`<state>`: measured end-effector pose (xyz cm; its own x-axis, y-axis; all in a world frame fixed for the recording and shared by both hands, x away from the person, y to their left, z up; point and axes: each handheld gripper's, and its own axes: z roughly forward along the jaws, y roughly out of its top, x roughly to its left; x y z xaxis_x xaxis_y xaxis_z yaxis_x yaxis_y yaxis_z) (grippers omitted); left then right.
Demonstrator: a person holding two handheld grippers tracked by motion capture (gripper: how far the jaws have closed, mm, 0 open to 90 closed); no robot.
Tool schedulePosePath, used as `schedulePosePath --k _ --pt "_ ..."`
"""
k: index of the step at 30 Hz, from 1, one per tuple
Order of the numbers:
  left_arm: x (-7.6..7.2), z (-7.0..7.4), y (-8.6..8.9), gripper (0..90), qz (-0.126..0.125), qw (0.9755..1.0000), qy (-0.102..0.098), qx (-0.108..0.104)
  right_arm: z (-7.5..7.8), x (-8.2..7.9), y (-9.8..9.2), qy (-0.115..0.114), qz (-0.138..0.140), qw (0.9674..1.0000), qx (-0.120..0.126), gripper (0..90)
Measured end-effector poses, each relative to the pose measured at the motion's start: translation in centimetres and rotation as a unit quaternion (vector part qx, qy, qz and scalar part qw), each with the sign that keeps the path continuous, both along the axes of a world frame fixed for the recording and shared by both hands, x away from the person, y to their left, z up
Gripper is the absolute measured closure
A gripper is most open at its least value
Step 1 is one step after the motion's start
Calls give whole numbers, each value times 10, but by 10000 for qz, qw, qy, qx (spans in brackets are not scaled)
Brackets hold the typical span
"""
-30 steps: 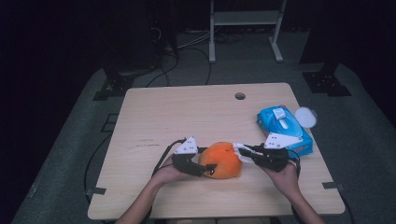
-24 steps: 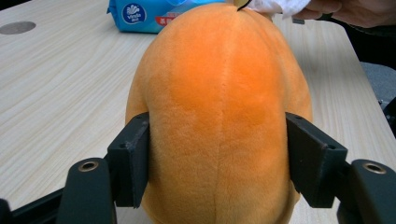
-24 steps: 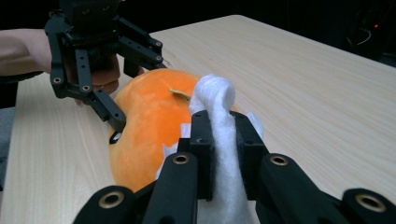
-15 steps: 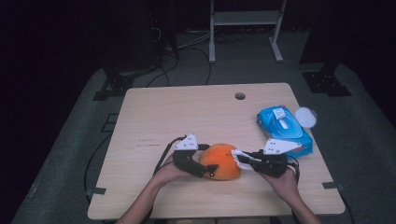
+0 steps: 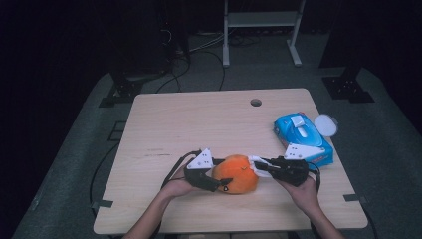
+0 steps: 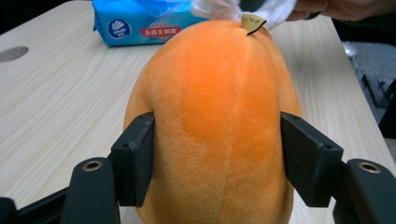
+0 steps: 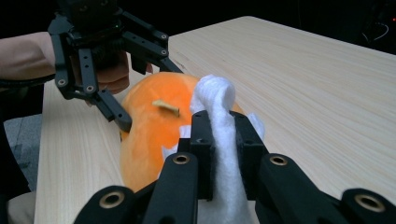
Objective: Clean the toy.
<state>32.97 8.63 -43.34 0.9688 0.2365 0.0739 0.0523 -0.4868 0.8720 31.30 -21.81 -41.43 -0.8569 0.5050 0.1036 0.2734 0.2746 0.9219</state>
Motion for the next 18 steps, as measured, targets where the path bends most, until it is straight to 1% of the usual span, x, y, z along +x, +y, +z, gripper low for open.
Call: schedulePosePath --k 2,5,8,9,10,11,12,13,14,16,18 --pt "-3 1 -3 336 -32 9999 -75 79 2 1 6 -13 66 10000 15 809" --pt "-5 2 -5 337 -66 9997 -167 151 8 2 17 -91 220 9997 -20 809" --pt "-6 2 -4 334 -70 9997 -167 153 12 2 30 -165 393 9991 -33 809" --pt "-5 2 -4 317 -40 9998 -120 150 12 1 33 -180 433 9989 -73 809" --pt "-4 2 -3 276 17 9999 -14 119 12 1 36 -230 465 9986 -134 810" --pt "-1 3 -2 219 72 9998 181 46 12 0 37 -238 475 9984 -189 810" --pt "-1 3 -2 172 72 9998 181 46 10 0 37 -245 484 9983 -208 810" --pt "4 4 0 137 190 9985 517 -72 9 0 36 -228 502 9983 -193 810" --pt "6 3 1 106 241 9978 618 -79 9 -1 35 -201 503 9984 -171 810" --pt "7 1 2 106 227 9971 720 -120 8 -2 31 -198 489 9984 -185 810" --pt "8 0 2 153 168 9965 802 -182 7 -2 27 -175 473 9985 -204 810"
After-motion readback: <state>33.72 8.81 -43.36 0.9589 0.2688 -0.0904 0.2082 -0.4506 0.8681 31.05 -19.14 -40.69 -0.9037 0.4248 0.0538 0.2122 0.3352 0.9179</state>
